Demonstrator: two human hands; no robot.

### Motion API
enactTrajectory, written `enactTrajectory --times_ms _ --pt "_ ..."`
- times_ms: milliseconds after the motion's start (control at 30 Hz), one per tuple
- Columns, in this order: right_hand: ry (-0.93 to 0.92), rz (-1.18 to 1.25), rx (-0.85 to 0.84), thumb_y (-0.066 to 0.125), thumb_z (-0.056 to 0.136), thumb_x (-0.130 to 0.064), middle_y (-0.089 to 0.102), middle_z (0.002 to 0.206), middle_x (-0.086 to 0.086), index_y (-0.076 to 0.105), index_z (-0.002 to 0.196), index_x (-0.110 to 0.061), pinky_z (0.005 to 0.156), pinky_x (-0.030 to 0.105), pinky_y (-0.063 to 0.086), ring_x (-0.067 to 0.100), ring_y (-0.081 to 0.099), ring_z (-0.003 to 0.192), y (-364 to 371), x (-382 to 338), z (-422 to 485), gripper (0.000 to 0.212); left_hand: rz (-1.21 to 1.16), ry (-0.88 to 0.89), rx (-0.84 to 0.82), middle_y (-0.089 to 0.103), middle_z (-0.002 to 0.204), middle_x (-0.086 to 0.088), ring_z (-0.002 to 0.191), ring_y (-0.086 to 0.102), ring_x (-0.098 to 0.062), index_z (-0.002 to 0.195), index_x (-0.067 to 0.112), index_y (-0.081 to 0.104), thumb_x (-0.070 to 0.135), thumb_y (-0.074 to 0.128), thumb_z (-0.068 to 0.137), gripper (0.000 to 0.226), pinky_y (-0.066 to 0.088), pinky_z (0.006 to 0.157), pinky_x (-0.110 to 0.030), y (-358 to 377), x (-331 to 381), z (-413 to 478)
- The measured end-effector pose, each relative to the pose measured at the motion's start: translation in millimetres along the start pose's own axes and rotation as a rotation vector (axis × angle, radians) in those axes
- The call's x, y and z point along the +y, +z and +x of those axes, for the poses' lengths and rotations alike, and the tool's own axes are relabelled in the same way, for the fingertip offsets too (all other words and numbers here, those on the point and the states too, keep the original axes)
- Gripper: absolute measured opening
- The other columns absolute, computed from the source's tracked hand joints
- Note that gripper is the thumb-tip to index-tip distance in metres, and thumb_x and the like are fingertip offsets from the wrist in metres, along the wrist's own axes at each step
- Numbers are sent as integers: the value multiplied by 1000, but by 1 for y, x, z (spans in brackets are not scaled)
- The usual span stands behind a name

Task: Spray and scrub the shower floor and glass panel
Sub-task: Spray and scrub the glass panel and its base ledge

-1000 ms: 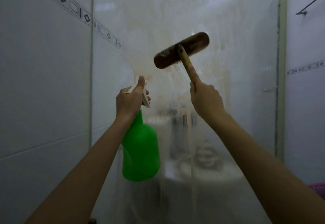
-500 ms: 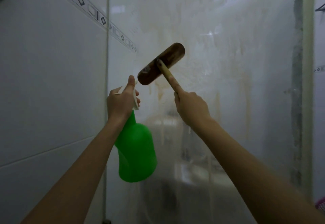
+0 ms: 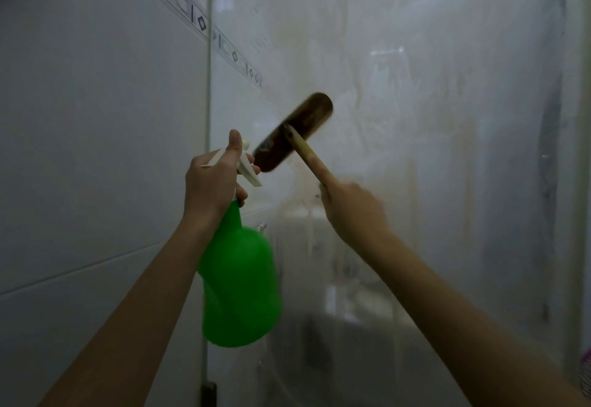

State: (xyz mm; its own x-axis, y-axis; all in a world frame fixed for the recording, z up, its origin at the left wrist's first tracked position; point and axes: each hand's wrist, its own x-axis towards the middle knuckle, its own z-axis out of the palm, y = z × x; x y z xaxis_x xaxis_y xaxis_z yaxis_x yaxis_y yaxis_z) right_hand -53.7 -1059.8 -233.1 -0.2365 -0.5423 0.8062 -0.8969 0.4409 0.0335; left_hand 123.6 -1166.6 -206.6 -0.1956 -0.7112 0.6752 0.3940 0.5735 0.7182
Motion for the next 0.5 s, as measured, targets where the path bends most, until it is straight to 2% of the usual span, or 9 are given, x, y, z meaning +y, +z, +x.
enactTrajectory --times_ms 67,100,167,200,267,333,400,500 --pt "35 25 18 50 99 -16 27 51 -13 11 154 -28 33 9 15 2 24 31 2 22 -58 68 -18 -21 -17 79 83 -5 52 56 -25 82 20 73 55 52 101 45 44 45 -26 2 -2 -3" --pt "47 38 1 56 96 -15 21 49 -14 17 154 -25 31 9 9 2 17 28 4 32 -79 70 -23 -25 -29 78 83 -7 50 55 -24 83 19 73 54 52 101 45 44 44 -26 4 -3 -4" --pt "5 -6 38 58 95 -15 19 48 -15 20 153 -23 30 9 6 2 13 27 3 46 -80 69 -24 -26 -52 78 84 -7 48 53 -23 84 18 73 54 51 101 45 43 43 -26 8 -5 -7" --pt "7 -22 53 51 99 -17 24 48 -13 15 154 -25 32 9 11 1 19 29 -3 46 -62 66 -25 -27 -60 78 84 -7 49 54 -24 84 18 73 54 51 101 45 43 43 -26 11 -4 -8" --pt "16 -26 96 35 104 -25 37 52 -4 2 154 -33 34 20 28 8 34 35 -18 37 -9 60 -35 -34 -60 78 84 -7 50 55 -24 83 18 72 53 51 101 45 44 44 -25 17 -3 -11" --pt "49 6 125 28 105 -29 42 57 1 -2 153 -36 37 25 34 13 39 40 -35 38 29 57 -28 -41 -52 78 84 -6 48 55 -21 84 17 72 53 50 102 47 45 44 -25 23 -5 -13" --pt "90 16 121 28 105 -29 44 57 1 3 154 -33 36 26 37 13 40 40 -36 48 12 55 -34 -36 -53 78 83 -5 48 55 -21 83 16 73 53 50 102 47 45 45 -26 28 -5 -16" --pt "186 59 73 35 102 -28 44 50 -2 15 154 -29 33 29 46 9 38 33 -23 67 -85 55 -50 -23 -74 77 80 -2 50 57 -24 79 22 72 52 51 102 44 45 47 -28 34 -5 -20"
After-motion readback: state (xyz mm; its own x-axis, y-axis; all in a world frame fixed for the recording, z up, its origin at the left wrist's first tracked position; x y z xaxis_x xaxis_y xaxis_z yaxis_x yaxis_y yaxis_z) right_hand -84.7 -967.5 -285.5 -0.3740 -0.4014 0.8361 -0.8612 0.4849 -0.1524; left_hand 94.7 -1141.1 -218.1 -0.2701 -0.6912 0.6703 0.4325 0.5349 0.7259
